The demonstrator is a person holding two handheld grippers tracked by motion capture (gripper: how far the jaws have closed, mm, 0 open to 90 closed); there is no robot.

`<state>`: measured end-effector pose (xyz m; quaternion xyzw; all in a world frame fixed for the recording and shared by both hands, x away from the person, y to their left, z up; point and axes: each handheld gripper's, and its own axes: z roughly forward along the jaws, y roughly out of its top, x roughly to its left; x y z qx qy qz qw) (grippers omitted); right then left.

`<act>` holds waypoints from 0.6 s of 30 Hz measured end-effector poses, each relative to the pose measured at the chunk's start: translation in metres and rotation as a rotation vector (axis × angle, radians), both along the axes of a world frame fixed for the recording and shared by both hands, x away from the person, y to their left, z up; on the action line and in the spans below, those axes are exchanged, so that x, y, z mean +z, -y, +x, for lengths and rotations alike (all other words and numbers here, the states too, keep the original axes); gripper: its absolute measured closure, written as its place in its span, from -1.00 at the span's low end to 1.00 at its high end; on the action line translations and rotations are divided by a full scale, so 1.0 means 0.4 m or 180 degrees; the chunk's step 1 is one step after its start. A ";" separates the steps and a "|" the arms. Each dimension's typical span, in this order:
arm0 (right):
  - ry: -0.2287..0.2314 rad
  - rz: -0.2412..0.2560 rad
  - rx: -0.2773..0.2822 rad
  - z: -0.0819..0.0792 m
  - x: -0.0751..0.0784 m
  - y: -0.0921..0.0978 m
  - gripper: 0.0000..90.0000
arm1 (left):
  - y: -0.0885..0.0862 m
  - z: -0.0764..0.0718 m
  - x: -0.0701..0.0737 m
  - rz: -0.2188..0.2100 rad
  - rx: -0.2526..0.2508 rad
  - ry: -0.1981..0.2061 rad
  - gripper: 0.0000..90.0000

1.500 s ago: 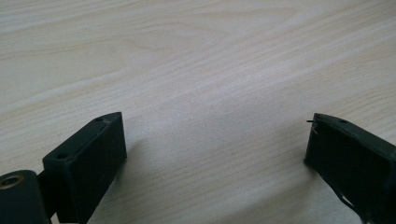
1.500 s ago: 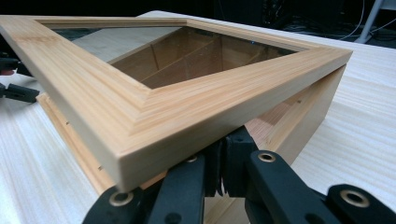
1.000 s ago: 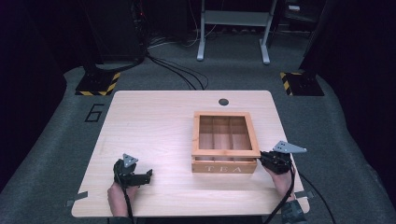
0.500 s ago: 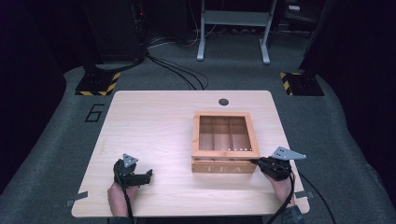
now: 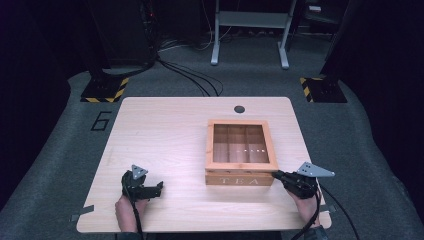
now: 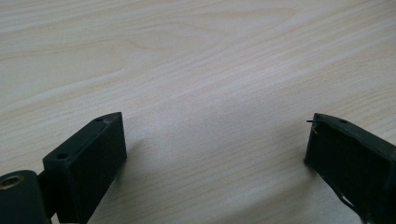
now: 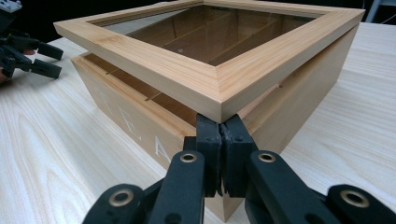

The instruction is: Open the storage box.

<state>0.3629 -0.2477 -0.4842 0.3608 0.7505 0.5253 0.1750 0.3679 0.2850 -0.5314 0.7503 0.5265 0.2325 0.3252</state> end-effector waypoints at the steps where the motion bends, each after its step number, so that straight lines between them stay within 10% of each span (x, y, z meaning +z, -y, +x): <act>1: -0.0006 0.0010 -0.0001 -0.002 0.000 0.002 0.94 | 0.000 0.000 0.000 0.0000 0.0000 0.0000 -0.89; 18: -0.0152 -0.0048 -0.0039 -0.036 -0.028 0.021 0.94 | 0.000 0.000 0.000 0.0001 -0.0001 -0.0001 -0.89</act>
